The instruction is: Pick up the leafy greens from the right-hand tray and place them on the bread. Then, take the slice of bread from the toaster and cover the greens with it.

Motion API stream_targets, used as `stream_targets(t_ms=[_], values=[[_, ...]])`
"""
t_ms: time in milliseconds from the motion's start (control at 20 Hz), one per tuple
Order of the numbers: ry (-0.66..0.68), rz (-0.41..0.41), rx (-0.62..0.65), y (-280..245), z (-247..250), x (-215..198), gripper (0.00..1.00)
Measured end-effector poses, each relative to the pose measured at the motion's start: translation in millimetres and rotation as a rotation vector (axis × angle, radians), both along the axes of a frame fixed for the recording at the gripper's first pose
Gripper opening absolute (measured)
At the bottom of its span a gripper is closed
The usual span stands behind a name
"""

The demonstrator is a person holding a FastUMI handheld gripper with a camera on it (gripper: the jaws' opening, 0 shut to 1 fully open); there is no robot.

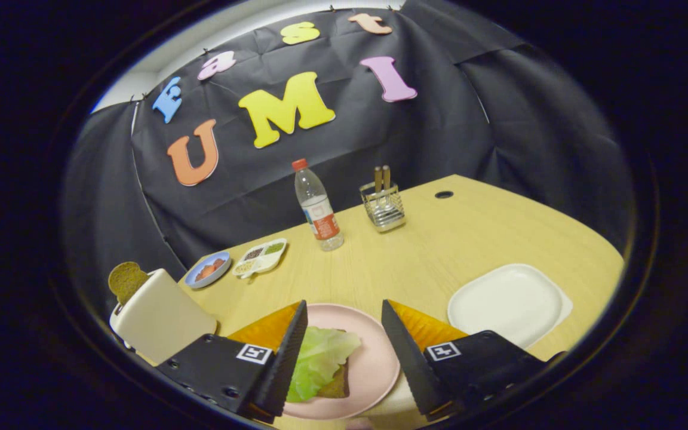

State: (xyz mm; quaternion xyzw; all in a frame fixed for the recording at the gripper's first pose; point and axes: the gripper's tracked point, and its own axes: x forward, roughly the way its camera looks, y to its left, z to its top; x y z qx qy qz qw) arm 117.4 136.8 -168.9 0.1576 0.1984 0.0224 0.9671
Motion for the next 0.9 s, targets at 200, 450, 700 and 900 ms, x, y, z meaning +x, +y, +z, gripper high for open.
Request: stream_targets(t_ms=[200, 450, 700, 900], values=[[-0.145, 0.006, -0.104, 25.1, 59.8, -20.4, 0.9], [-0.263, 0.015, -0.153, 71.5, 108.8, -46.7, 0.91], [-0.292, 0.145, -0.142, 156.1, 129.3, -62.1, 0.92], [-0.277, 0.203, -0.161, 211.2, 120.0, -67.2, 0.92]])
